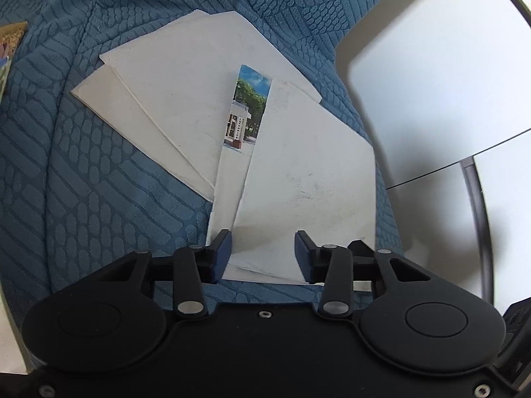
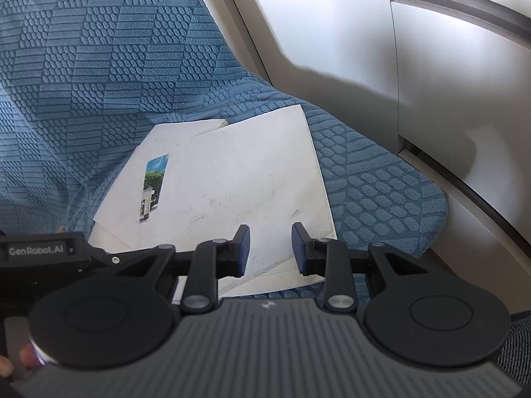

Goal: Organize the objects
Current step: 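Move both tools toward the remaining white papers and postcard, then close both grippers on the edge of the white paper sheets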

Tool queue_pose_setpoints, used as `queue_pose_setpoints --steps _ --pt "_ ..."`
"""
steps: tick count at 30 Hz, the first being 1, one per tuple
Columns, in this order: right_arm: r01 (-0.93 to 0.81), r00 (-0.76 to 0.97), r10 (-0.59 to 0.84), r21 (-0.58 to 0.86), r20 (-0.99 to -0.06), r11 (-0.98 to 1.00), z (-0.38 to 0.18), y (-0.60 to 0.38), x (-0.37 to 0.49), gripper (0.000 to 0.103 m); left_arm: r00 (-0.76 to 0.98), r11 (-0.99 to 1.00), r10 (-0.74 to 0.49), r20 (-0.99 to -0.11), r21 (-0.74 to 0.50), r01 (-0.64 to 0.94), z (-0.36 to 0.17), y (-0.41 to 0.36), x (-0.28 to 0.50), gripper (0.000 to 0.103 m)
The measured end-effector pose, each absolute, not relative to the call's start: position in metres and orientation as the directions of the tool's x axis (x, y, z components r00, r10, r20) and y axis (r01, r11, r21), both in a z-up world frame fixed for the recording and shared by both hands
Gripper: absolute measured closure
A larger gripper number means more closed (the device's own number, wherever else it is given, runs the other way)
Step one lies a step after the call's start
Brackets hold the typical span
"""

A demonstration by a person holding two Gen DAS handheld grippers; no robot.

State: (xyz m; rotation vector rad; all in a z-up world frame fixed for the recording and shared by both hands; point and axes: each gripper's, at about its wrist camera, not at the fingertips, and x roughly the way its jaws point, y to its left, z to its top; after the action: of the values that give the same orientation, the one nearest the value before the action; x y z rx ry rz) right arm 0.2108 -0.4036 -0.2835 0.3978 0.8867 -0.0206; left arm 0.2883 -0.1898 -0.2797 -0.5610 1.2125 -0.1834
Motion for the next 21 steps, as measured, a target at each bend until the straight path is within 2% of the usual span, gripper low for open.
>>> queue_pose_setpoints --steps 11,14,16,21 --pt "0.177 0.636 0.144 0.325 -0.758 0.929 -0.283 -0.403 0.211 0.072 0.359 0.918 -0.312 -0.879 -0.377 -0.124 -0.275 -0.214 0.286 0.074" --pt "0.177 0.636 0.149 0.331 -0.758 0.927 -0.283 -0.404 0.211 0.072 0.358 0.906 -0.333 -0.873 -0.401 -0.137 -0.277 -0.212 0.288 0.075" --pt "0.173 0.635 0.149 0.328 -0.758 0.929 -0.283 -0.404 0.211 0.072 0.35 0.896 -0.356 -0.866 -0.423 -0.133 -0.278 -0.211 0.291 0.071" --pt "0.172 0.636 0.171 0.355 -0.753 0.919 -0.285 -0.406 0.211 0.072 0.34 0.816 -0.478 -0.81 -0.552 -0.17 -0.287 -0.197 0.294 0.071"
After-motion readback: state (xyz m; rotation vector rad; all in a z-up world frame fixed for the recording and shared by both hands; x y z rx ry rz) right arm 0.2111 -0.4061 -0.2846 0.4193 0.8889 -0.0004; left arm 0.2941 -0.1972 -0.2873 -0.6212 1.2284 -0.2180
